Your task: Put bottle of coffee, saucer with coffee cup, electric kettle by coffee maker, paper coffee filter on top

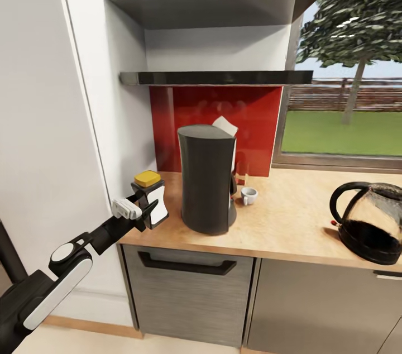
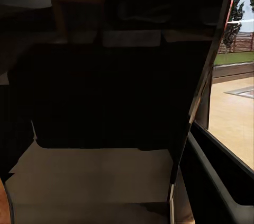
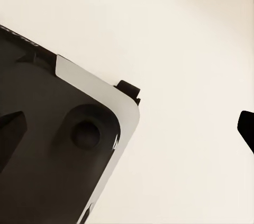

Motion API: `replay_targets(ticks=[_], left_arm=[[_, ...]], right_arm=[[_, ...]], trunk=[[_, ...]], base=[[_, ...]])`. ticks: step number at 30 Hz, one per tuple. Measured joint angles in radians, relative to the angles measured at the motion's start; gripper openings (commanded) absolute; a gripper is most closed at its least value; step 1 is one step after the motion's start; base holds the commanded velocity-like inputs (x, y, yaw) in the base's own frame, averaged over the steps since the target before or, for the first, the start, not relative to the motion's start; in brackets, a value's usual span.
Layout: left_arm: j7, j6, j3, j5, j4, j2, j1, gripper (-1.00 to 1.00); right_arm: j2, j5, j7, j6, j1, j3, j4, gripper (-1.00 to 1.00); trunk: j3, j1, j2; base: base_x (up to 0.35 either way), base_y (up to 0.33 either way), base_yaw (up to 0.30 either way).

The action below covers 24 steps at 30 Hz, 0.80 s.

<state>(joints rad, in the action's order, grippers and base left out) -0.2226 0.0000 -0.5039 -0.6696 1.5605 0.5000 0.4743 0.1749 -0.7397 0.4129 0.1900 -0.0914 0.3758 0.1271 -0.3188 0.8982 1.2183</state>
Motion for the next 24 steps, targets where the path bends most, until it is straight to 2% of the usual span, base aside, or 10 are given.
replay_targets(ticks=[4, 7, 10, 13, 24], left_arm=[[0.002, -0.001, -0.001, 0.000, -0.015, -0.003, 0.000, -1.00], [0.021, -0.002, -0.002, 0.000, -0.020, -0.017, 0.000, -1.00], [0.099, -0.001, -0.003, 0.000, -0.023, -0.052, 0.000, -1.00], [0.136, -0.001, -0.017, 0.000, -0.023, -0.068, 0.000, -1.00], [0.149, -0.001, -0.028, 0.000, -0.028, -0.084, 0.000, -1.00]], right_arm=[[0.000, 0.000, 0.000, 0.000, 0.000, 0.000, 0.000, 1.00], [0.000, 0.000, 0.000, 0.000, 0.000, 0.000, 0.000, 1.00], [0.000, 0.000, 0.000, 0.001, 0.000, -0.001, 0.000, 1.00], [0.000, 0.000, 0.000, 0.001, 0.000, -0.001, 0.000, 1.00], [0.000, -0.002, 0.000, 0.002, 0.000, -0.001, 0.000, 1.00]], trunk=[[0.000, 0.000, 0.000], [0.000, 0.000, 0.000], [0.000, 0.000, 0.000], [0.000, 0.000, 0.000], [0.000, 0.000, 0.000]], base=[[0.072, 0.000, 0.000], [0.020, 0.000, 0.000], [0.006, 0.000, 0.000], [0.001, 0.000, 0.000], [0.021, 0.000, 0.000]])
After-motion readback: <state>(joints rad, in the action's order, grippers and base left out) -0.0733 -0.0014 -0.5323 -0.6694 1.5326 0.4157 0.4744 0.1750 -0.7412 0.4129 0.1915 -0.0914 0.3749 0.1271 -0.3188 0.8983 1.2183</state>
